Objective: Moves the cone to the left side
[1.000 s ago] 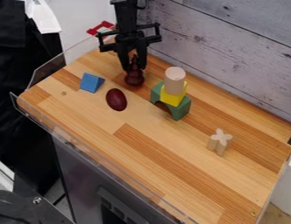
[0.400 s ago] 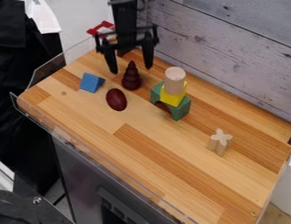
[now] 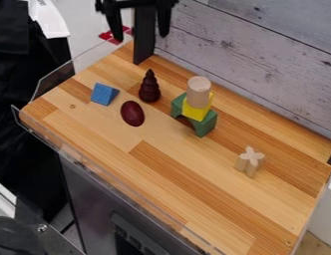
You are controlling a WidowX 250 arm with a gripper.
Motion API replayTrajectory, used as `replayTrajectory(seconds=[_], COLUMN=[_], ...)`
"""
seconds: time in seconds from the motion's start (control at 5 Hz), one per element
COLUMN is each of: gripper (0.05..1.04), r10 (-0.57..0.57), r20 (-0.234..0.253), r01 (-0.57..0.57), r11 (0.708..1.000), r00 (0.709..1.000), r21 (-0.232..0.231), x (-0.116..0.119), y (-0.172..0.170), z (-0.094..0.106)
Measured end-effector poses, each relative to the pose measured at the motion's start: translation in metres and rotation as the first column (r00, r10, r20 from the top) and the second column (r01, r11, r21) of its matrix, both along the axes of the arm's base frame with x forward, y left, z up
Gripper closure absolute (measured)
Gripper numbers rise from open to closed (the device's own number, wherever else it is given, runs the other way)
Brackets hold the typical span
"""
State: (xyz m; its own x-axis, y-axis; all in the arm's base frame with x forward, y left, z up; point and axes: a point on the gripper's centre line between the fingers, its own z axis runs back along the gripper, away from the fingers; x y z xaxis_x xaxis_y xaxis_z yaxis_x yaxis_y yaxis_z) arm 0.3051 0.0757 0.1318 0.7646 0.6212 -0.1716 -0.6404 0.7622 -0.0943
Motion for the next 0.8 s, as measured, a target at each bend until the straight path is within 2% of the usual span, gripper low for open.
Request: replayTrajectory(seconds=[0.2,0.4,0.6,0.8], gripper=[0.084,0.084,0.084,0.084], r10=[-0.133,-0.265,-0.376,-0.454], r20=[-0.038,-0.100,-0.075,-0.091], r01=[0.133,0.263,0.372,0.452], r11=[0.991,0.964,0.926,0.891], r00=[0.990,0.959,0.924,0.887], r21=[0.006,-0.032,-0.062,-0.044], x=[-0.014,-0.034,-0.044,-0.046], y=[-0.040,-0.086,-0.132,-0.181], z=[0.011,0.004,0.000,-0.002])
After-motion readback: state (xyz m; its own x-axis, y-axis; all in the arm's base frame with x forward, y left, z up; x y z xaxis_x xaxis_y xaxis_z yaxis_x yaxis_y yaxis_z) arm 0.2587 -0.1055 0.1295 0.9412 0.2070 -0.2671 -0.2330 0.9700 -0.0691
